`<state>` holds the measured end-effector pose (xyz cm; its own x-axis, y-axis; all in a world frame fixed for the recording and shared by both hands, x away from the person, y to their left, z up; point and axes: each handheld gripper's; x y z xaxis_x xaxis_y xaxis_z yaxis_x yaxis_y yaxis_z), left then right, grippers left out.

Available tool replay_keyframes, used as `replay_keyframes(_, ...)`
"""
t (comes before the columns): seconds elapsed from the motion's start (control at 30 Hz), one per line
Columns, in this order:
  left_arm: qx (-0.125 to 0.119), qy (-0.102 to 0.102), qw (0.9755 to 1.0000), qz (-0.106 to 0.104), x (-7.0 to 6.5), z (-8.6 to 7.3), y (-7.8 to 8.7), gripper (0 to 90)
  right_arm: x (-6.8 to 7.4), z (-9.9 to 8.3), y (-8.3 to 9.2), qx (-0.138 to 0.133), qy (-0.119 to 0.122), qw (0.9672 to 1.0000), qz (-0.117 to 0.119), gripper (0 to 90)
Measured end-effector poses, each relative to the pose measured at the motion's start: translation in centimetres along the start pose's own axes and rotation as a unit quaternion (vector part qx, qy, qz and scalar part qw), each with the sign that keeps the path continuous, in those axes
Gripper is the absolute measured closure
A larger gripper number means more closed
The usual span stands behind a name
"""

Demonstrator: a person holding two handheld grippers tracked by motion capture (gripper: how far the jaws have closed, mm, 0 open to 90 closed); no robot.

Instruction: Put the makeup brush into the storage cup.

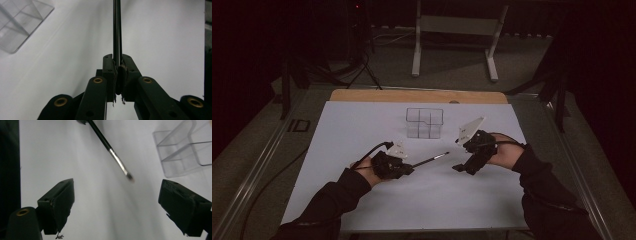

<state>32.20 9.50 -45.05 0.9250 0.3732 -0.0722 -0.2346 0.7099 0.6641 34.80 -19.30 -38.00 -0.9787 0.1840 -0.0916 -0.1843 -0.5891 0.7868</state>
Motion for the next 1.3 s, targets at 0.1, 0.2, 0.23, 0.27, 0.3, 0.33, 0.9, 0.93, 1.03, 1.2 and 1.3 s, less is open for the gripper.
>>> replay_keyframes(0.1,-0.013,0.013,0.9998,0.01,0.2,-0.6,0.5,85.2,0.0,-0.3,0.6,-0.037,-0.013,0.999,-0.02,14.1)
replay_keyframes(0.2,-0.025,0.028,0.9992,0.016,0.3,-1.1,1.0,85.2,0.2,-0.5,0.9,-0.066,-0.026,0.9968,-0.036,14.2)
replay_keyframes(0.23,-0.034,0.033,0.9987,0.021,0.4,-1.2,1.1,85.2,0.3,-0.5,1.0,-0.073,-0.036,0.9962,-0.032,14.1)
replay_keyframes(0.27,-0.037,0.04,0.9982,0.023,0.4,-1.4,1.3,85.2,0.4,-0.6,1.0,-0.081,-0.042,0.9953,-0.033,14.1)
replay_keyframes(0.3,-0.045,0.046,0.9976,0.025,0.5,-1.6,1.4,85.2,0.6,-0.8,1.0,-0.089,-0.046,0.9942,-0.039,14.1)
replay_keyframes(0.33,-0.052,0.052,0.9968,0.031,0.5,-1.8,1.6,85.2,0.7,-0.9,1.0,-0.094,-0.05,0.9935,-0.04,14.0)
replay_keyframes(0.9,-0.134,0.106,0.9823,0.076,-0.4,-4.2,3.6,85.2,3.9,-2.3,-0.9,-0.21,-0.112,0.9613,-0.139,12.0)
replay_keyframes(0.93,-0.141,0.108,0.9808,0.081,-0.5,-4.4,3.6,85.2,4.0,-2.4,-1.0,-0.22,-0.117,0.9583,-0.14,12.0)
replay_keyframes(1.03,-0.161,0.116,0.9763,0.086,-0.7,-5.0,3.9,85.2,4.4,-2.6,-1.3,-0.236,-0.121,0.9528,-0.148,12.0)
replay_keyframes(1.2,-0.202,0.131,0.966,0.096,-1.1,-5.7,4.2,85.2,4.8,-2.8,-1.7,-0.254,-0.131,0.9476,-0.144,12.0)
replay_keyframes(1.3,-0.217,0.137,0.9613,0.1,-1.2,-6.1,4.3,85.2,5.0,-2.8,-2.0,-0.253,-0.128,0.9485,-0.14,12.0)
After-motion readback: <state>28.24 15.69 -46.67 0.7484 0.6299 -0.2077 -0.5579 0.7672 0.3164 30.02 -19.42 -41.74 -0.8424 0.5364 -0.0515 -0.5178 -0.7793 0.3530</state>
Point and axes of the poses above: each handheld gripper's, and its own axes: y roughly backward along the jaws, z roughly out of its top, x roughly to its left, and after that the axes turned 6 degrees about -x, right-handed
